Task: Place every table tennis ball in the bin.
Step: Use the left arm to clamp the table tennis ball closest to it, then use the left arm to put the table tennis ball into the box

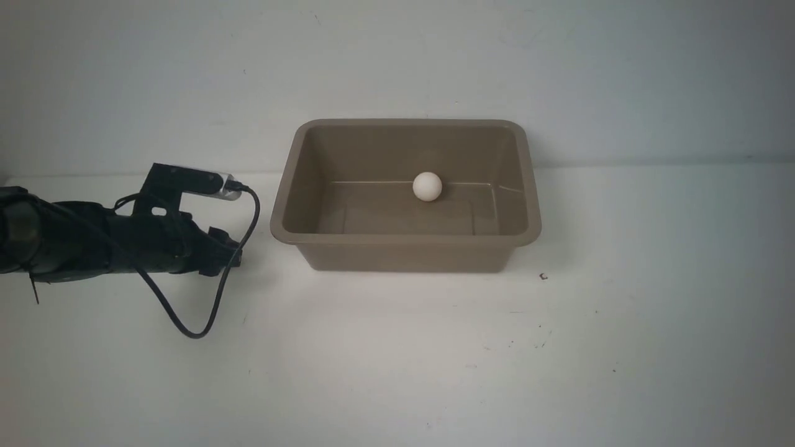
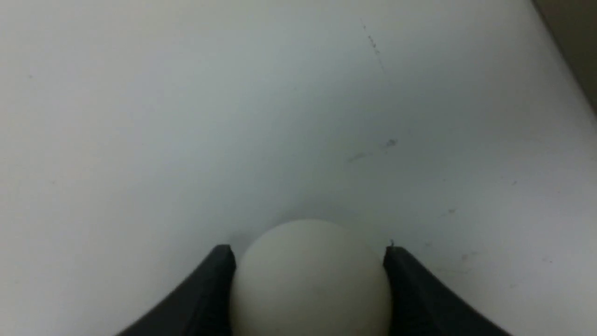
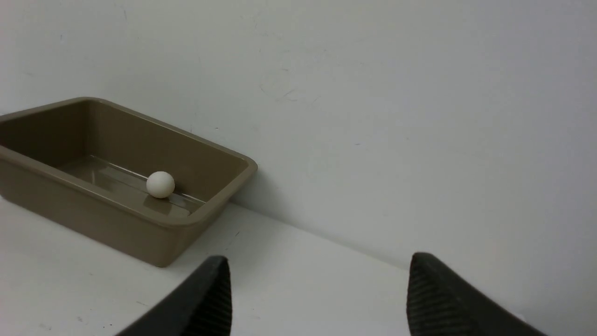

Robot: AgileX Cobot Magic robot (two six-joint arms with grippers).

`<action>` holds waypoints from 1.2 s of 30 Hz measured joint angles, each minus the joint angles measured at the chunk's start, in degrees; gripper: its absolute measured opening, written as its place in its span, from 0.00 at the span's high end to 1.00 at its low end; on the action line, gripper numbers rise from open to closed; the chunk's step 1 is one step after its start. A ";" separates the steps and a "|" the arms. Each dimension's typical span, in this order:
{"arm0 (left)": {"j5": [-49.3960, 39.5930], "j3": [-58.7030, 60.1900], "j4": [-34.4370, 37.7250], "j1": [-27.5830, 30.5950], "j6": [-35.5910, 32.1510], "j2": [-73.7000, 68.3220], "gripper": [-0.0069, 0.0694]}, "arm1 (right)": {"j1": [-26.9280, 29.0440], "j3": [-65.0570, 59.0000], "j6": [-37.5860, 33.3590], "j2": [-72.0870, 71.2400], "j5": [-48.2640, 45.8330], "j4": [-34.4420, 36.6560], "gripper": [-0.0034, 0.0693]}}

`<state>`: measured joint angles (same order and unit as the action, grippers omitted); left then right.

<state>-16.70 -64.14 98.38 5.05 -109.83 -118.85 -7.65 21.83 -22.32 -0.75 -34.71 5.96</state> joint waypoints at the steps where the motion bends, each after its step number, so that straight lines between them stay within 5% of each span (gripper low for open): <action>1: -0.52 0.00 0.00 0.00 -0.10 0.24 0.45 | 0.00 0.00 0.00 0.00 0.00 0.00 0.32; 8: -5.17 -0.05 -0.13 0.00 -0.31 12.38 0.45 | 0.00 0.00 0.00 0.00 0.02 0.25 0.32; 17: -23.76 -1.44 -0.81 -3.15 -1.30 17.10 0.45 | 0.00 0.00 0.00 0.00 0.06 1.26 0.32; 29: -20.32 -9.30 -1.34 -13.06 -16.25 6.07 0.45 | 0.00 0.00 0.13 0.00 0.18 1.26 0.32; 36: -11.61 -12.60 -1.39 -13.76 -8.16 4.15 0.28 | 0.00 0.00 -1.83 0.00 0.46 1.26 0.32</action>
<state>-28.30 -76.74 96.99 -8.71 -117.99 -114.70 -7.65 21.83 -24.16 -0.75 -34.25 7.22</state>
